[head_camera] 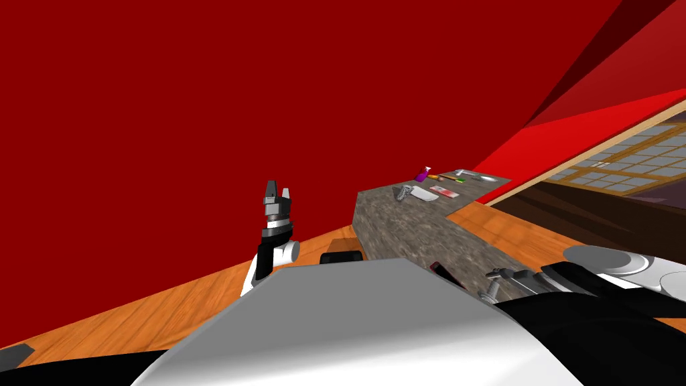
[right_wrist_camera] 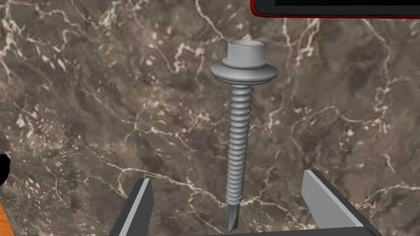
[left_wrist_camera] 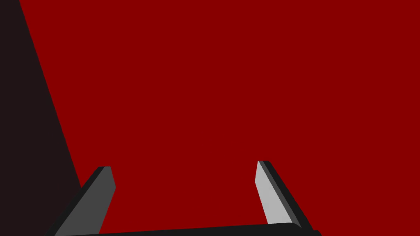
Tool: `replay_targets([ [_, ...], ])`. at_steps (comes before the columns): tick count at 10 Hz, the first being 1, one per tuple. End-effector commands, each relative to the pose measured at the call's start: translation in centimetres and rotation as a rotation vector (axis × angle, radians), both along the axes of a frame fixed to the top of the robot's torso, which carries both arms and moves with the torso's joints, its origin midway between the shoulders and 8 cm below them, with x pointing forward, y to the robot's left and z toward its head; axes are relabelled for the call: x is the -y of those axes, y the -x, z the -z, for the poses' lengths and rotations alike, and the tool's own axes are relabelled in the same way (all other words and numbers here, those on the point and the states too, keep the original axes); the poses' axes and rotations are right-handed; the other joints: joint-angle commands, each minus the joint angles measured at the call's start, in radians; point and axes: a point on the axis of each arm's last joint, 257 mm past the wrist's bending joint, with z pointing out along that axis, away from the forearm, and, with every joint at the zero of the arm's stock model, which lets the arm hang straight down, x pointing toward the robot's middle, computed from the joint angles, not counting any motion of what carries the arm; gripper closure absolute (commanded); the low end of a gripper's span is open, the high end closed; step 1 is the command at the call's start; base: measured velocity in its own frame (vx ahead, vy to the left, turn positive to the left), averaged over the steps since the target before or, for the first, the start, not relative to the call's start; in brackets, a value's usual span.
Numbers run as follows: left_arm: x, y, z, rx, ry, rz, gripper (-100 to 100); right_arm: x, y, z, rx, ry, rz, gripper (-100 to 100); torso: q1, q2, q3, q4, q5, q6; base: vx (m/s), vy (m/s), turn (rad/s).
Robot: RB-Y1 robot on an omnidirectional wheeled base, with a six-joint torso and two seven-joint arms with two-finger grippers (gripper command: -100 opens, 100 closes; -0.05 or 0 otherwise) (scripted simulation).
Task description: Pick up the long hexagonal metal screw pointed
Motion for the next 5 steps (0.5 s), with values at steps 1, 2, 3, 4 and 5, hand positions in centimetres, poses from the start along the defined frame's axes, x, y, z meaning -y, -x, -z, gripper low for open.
replay_targets([
  [1,0.0,0.0,0.0,0.000,0.000,0.000,0,-0.8,0.6,1.4,0.002,-0.018,0.035,-100,0.000,0.000,0.000,0.000,0.000,0.000,0.028,-0.068,0.100],
  [2,0.0,0.0,0.0,0.000,0.000,0.000,0,-1.5,0.9,2.3,0.002,-0.033,0.050,-100,0.001,0.002,0.001,0.000,0.000,0.000,0.007,-0.069,0.064],
  [3,0.0,0.0,0.0,0.000,0.000,0.000,0,-2.1,1.2,3.0,0.002,-0.046,0.060,-100,0.001,0.004,0.002,0.001,0.000,0.001,0.003,-0.055,0.035],
  [4,0.0,0.0,0.0,0.000,0.000,0.000,0,-1.7,0.8,2.6,0.003,-0.037,0.051,-100,0.002,0.004,0.003,0.001,0.000,0.001,0.002,-0.021,0.008],
  [5,0.0,0.0,0.0,0.000,0.000,0.000,0,-1.8,0.9,2.7,0.002,-0.038,0.054,0,0.004,0.005,0.003,0.001,0.001,0.001,0.001,-0.005,0.000],
])
